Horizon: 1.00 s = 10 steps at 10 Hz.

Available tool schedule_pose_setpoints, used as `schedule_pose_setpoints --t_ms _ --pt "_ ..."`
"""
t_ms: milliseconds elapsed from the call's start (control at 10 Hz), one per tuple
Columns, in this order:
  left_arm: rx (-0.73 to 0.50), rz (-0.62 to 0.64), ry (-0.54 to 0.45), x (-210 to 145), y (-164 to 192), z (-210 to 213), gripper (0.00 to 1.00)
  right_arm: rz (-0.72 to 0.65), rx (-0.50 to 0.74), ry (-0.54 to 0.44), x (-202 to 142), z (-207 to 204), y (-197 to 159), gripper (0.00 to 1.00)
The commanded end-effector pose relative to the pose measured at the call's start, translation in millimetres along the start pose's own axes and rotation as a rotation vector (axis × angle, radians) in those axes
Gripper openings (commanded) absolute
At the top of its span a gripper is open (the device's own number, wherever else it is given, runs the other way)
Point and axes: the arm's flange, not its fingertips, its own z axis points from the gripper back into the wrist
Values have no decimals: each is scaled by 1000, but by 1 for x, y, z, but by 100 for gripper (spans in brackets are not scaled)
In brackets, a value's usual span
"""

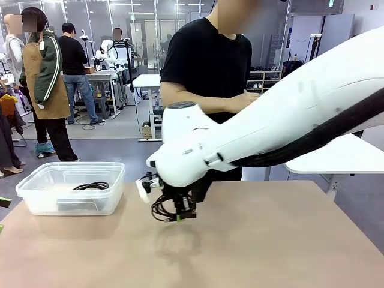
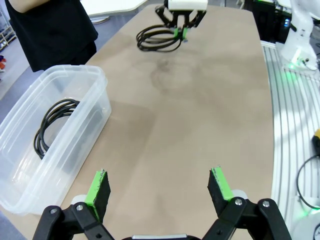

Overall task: Organize and store the cables.
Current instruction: Place the USB Extension Cable into the Organizing box.

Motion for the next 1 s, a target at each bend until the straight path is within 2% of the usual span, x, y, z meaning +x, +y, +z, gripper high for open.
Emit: schedule_pose_setpoints --t_ms 0,500,600,700,800,900 --pt "5 6 -22 3 1 2 100 -27 25 30 22 -16 -23 0" --pt "5 6 -22 3 1 2 100 -34 103 12 42 -54 -25 0" --pt "5 6 -22 3 1 2 100 -33 100 9 40 -52 -23 37" --pt "5 6 -22 3 1 2 100 -39 94 6 38 -49 -20 45" --pt "0 0 0 0 0 0 100 -48 88 -8 32 -43 -16 65" --pt "6 -2 11 8 -1 -8 100 -69 80 -34 24 -35 -10 73"
